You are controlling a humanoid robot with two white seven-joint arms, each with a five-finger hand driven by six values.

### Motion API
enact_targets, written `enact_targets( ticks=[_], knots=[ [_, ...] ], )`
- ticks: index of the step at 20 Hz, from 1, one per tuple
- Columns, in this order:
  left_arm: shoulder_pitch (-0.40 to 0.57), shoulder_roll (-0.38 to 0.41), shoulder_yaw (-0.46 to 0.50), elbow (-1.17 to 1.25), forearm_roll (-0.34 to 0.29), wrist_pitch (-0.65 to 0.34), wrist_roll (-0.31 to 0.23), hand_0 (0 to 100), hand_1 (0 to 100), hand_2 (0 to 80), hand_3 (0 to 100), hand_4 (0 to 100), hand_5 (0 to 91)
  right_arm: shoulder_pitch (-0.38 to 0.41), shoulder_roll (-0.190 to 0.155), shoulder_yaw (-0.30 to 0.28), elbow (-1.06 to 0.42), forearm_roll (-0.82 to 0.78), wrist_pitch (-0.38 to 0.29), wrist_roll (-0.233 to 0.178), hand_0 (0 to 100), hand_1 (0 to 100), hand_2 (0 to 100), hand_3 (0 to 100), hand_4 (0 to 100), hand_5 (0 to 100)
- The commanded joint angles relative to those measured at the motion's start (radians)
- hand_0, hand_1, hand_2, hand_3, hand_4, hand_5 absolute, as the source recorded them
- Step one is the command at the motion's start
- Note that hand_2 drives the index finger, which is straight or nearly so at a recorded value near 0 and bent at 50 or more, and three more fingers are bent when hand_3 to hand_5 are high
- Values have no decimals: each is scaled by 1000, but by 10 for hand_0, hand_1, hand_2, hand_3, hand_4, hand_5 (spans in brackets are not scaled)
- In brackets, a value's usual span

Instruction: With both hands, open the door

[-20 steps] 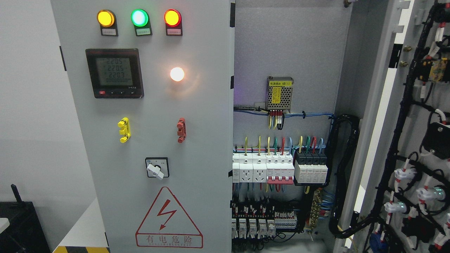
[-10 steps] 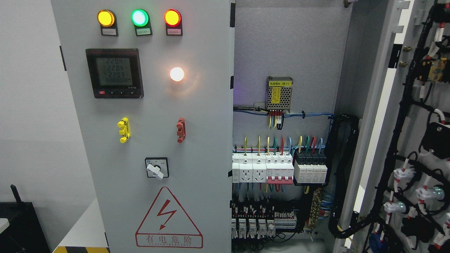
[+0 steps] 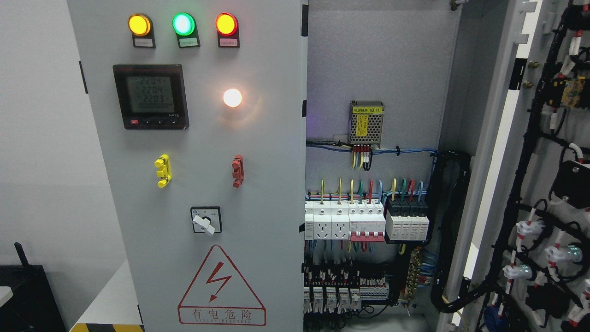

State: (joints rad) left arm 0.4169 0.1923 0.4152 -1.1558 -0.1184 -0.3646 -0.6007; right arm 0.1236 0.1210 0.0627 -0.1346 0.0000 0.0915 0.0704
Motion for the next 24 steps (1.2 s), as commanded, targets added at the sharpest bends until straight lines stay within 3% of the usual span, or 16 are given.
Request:
enact_targets(
  ticks=[1, 3, 5, 6, 9, 11, 14, 17, 22, 24],
  knots=[
    [23, -135, 91, 352, -122, -34, 29, 120, 389, 0, 0, 0, 0, 17, -1, 2, -45, -12, 1, 0, 120, 389, 0, 0, 0, 0],
    [14, -134, 42, 422, -139, -30, 35, 120, 389, 0, 0, 0, 0, 24, -1, 2, -59, -11, -1, 2, 120, 389, 0, 0, 0, 0],
    [-10, -108, -28, 535, -138, -20, 87, 120, 389, 0, 0, 0, 0, 25, -1, 2, -69, -11, -1, 0, 120, 389, 0, 0, 0, 0],
    [-70, -88, -77, 642, -138, -22, 135, 120, 389, 0, 0, 0, 0, 30, -1, 2, -79, -11, -1, 0, 120, 389, 0, 0, 0, 0],
    [-237, -63, -150, 966, -138, -28, 202, 120, 389, 0, 0, 0, 0, 63, -3, 6, -176, -11, -1, 0, 120, 389, 0, 0, 0, 0],
    [-285, -73, -176, 1070, -138, -27, 220, 120, 389, 0, 0, 0, 0, 103, -7, 8, -305, -11, -1, 0, 120, 389, 0, 0, 0, 0],
    [-306, -109, -213, 1119, -139, -17, 301, 120, 389, 0, 0, 0, 0, 198, -18, 9, -642, -8, 2, -3, 120, 389, 0, 0, 0, 0],
    [-308, -145, -254, 1156, -139, -2, 363, 120, 389, 0, 0, 0, 0, 286, -38, 14, -883, -6, 4, -3, 120, 389, 0, 0, 0, 0],
    [-331, -198, -288, 1205, -139, 139, 413, 120, 389, 0, 0, 0, 0, 407, -44, 54, -1106, -8, 1, -3, 120, 389, 0, 0, 0, 0],
    [-336, -204, -288, 1206, -139, 157, 447, 120, 389, 0, 0, 0, 0, 468, -63, 63, -1193, -9, -12, -3, 120, 389, 0, 0, 0, 0]
  ],
)
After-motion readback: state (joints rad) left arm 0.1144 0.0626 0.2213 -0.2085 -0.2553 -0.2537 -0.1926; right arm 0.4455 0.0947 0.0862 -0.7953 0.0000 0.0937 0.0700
